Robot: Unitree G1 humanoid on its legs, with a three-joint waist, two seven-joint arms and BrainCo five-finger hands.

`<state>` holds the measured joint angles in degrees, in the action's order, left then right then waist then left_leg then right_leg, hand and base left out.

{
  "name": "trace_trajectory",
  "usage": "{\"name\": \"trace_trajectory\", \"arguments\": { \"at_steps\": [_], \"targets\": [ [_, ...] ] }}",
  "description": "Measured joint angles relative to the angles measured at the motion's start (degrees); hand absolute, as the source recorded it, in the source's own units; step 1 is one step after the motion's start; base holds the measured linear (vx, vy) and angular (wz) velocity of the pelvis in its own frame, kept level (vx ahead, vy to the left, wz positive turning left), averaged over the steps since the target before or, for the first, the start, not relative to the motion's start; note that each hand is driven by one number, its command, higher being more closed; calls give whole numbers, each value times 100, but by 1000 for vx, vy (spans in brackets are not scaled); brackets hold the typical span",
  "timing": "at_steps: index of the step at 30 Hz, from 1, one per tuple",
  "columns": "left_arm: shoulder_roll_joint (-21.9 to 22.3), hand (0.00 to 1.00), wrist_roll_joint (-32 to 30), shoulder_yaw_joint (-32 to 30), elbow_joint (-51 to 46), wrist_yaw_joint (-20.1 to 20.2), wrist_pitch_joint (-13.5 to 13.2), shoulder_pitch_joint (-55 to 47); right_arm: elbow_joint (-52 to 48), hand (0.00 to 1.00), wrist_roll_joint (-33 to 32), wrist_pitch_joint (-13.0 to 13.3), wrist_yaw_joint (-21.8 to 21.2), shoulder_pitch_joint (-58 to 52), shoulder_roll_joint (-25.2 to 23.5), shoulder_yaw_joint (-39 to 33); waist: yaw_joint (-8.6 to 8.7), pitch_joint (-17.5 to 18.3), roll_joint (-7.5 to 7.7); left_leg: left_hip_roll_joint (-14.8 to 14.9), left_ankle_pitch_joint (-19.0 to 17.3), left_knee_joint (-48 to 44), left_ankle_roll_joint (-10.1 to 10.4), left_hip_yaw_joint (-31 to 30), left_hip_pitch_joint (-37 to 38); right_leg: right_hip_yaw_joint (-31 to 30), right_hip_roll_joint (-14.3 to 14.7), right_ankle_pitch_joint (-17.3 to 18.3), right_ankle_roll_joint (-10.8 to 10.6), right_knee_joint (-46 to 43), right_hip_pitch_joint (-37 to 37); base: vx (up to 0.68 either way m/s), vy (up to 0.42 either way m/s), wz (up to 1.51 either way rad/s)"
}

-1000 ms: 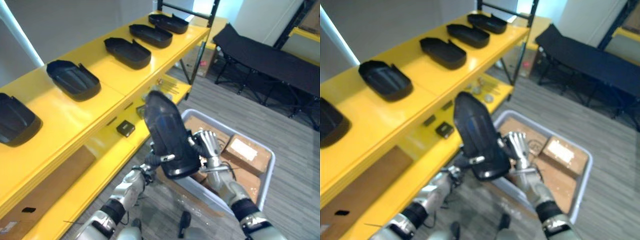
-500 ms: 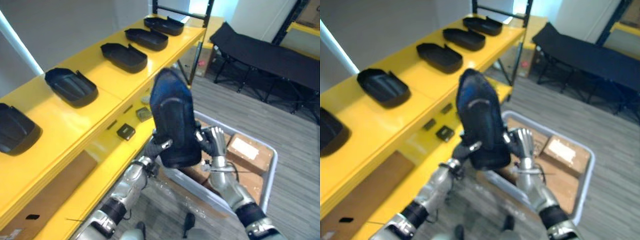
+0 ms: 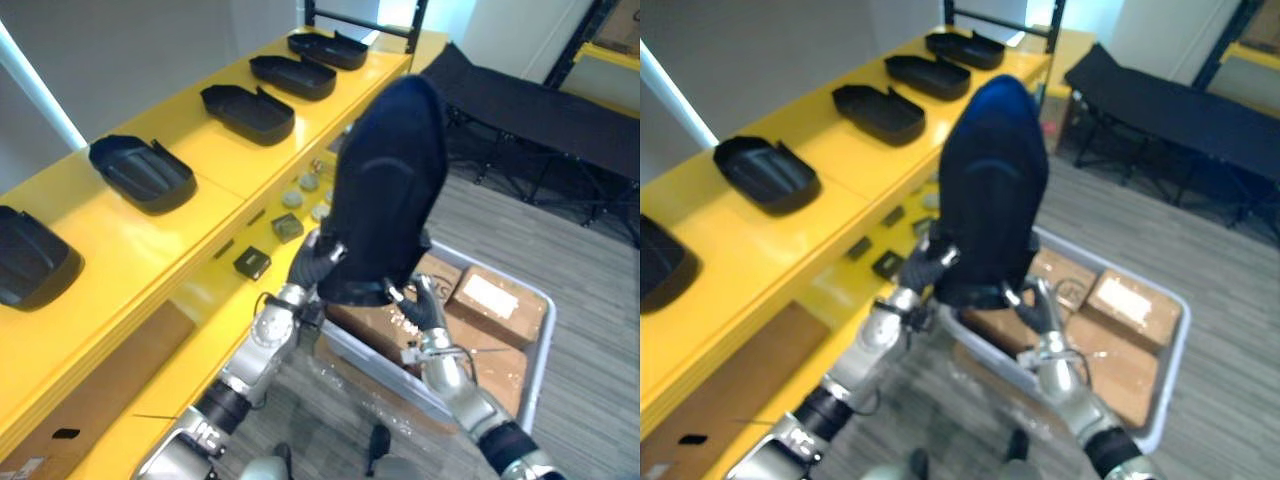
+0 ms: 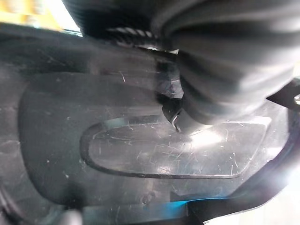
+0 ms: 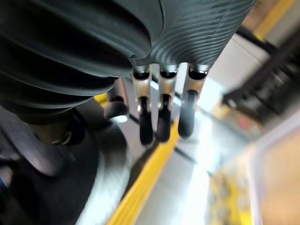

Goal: Walk over and take plastic housings, then place them on the shelf

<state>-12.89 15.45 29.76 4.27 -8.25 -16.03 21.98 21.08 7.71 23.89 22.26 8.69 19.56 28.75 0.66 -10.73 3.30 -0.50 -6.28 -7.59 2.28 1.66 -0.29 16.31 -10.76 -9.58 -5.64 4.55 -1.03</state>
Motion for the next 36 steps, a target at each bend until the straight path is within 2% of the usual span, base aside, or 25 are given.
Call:
{"name": "trace_trajectory", "arguments": {
  "at_steps": [2,3,6,10,11,12,15,16,17,20,23,26,28,30,32,34,36],
  "targets": [
    [-25,100,-308,-37,-328,-20,-63,0,-37,0,-594,249,-491,-25,-197,-25,5,1,2,0,0,-3,-1,-3,21,-8,-2,-5,-4,0,-19,-15,3,-1],
    [-15,100,-330,-55,-392,-65,-74,0,-72,0,-732,325,-643,-24,-237,-79,4,3,4,0,1,-5,-1,-3,23,-9,-2,-7,-3,0,-23,-38,8,0],
    [169,100,-960,-225,-677,-409,-165,-5,-390,0,-921,419,-1125,-13,-407,-425,-10,7,10,0,-3,-47,-7,-21,31,18,-2,-10,-3,0,-77,-41,6,6],
    [246,100,-1732,-806,-1066,-912,-415,-71,-903,0,-1187,704,-1374,18,-393,-1765,-10,36,47,3,-3,-71,-10,-85,36,67,7,-8,1,-1,-115,-63,-3,5],
    [277,100,-1860,-1063,-1124,-1030,-481,-118,-1057,0,-1341,799,-1486,19,-343,-2086,4,59,54,8,-2,-70,-8,-49,50,69,10,-11,2,-2,-119,-43,1,-16],
    [273,100,-2030,-1480,-1195,-1315,-510,-237,-1228,0,-1731,907,-1649,29,-326,-2637,6,66,56,23,-2,-45,-8,28,129,31,16,-13,4,-2,-139,-30,6,-17],
    [239,100,-2286,-2007,-1190,-1707,-507,-421,-1405,0,-2179,969,-1853,0,-224,-3332,39,100,52,24,-2,6,-8,73,190,-6,17,-8,10,-2,-157,-26,12,-13],
    [227,100,-2440,-2267,-1181,-2042,-507,-551,-1430,0,-2334,974,-1977,-64,-165,-3593,42,143,64,35,-4,54,-5,131,233,-59,29,4,23,-1,-156,-18,9,-14],
    [227,100,-2511,-2336,-1180,-2150,-508,-593,-1446,0,-2391,976,-2006,-126,-160,-3654,45,171,72,40,-3,79,-5,141,240,-64,33,16,36,-1,-151,-14,8,-14],
    [269,100,-2950,-2522,-1138,-2891,-506,-656,-1461,0,-2445,947,-2196,-430,-276,-3695,62,308,107,72,2,131,6,190,262,-96,66,30,43,-1,-103,9,0,-8],
    [272,100,-3404,-2604,-956,-3305,-496,-649,-1461,0,-2509,911,-2489,-534,-425,-3609,97,352,61,87,9,191,19,252,340,-164,85,19,28,-1,-106,-4,0,-11],
    [271,100,-3382,-2885,-723,-3406,-439,-627,-1459,0,-2626,756,-2727,-654,-532,-3578,180,414,-4,91,7,242,22,353,403,-241,88,17,26,-1,-96,-11,9,-16],
    [268,100,-3141,-2977,-528,-3384,-436,-595,-1436,0,-2797,678,-2760,-849,-607,-3592,207,483,-21,94,10,309,23,371,427,-257,87,21,27,0,-88,-20,12,-7],
    [267,100,-2880,-2986,-367,-3362,-451,-594,-1320,0,-2634,618,-2675,-1081,-675,-3590,206,530,-13,102,9,331,24,374,426,-259,80,33,29,1,-92,0,0,0],
    [272,100,-2448,-3011,-291,-3181,-489,-623,-1225,0,-2492,554,-2569,-1256,-834,-3586,207,532,-9,109,15,365,31,375,428,-260,76,35,31,1,-92,0,0,0],
    [382,100,-1966,-3145,-336,-2828,-521,-742,-958,0,-2509,555,-2468,-1323,-1108,-3584,207,538,-19,110,31,401,38,362,434,-242,80,36,32,0,-92,-12,-1,2],
    [521,100,-1790,-3207,-492,-2659,-516,-1005,-885,0,-2558,547,-2474,-1324,-1251,-3573,186,557,-54,109,33,408,38,344,431,-221,78,42,33,0,-94,-11,2,5]
  ]
}}
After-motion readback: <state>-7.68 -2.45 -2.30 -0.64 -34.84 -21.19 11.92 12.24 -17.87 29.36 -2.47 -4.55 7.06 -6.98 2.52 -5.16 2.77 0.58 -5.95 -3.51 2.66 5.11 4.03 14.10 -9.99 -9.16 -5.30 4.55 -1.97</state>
